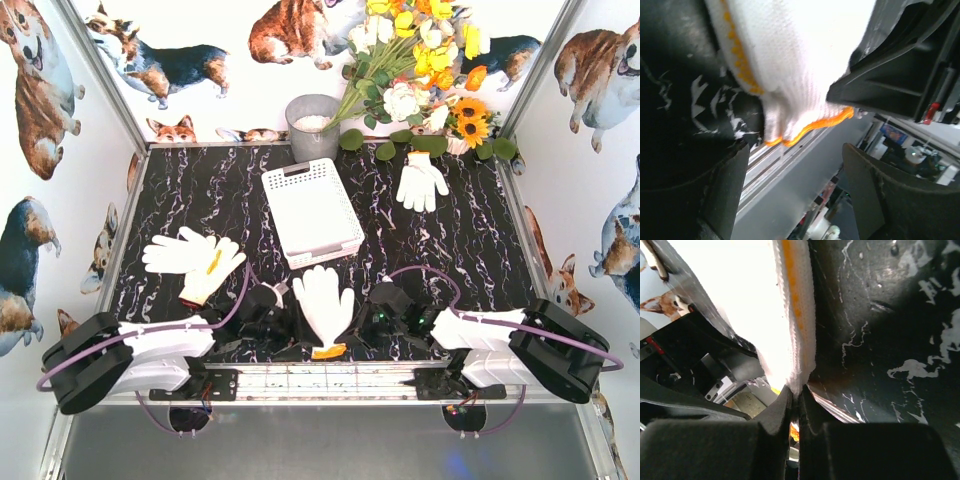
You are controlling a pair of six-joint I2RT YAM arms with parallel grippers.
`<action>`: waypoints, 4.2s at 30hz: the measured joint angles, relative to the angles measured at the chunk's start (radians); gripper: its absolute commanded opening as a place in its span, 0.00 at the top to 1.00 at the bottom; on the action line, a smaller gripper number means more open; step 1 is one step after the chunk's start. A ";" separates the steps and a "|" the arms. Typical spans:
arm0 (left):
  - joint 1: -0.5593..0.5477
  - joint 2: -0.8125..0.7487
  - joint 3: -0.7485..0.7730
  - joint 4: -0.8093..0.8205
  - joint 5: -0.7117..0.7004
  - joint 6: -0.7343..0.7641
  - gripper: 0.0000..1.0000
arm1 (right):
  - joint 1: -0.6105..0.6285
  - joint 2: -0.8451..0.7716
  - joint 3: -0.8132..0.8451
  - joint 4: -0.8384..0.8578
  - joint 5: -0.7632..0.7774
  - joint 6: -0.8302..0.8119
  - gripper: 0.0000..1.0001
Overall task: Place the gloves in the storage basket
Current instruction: Pick up the glove from the center of the board.
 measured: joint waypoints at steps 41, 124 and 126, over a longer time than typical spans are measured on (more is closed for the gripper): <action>0.151 0.230 -0.028 0.498 -0.220 -0.114 0.37 | 0.000 -0.006 -0.038 0.216 -0.041 0.280 1.00; 0.084 0.423 -0.034 0.677 0.133 -0.198 1.00 | 0.013 0.134 -0.036 0.279 0.213 0.261 0.58; 0.086 0.409 -0.033 0.678 0.140 -0.207 1.00 | 0.013 0.133 -0.035 0.281 0.213 0.255 0.55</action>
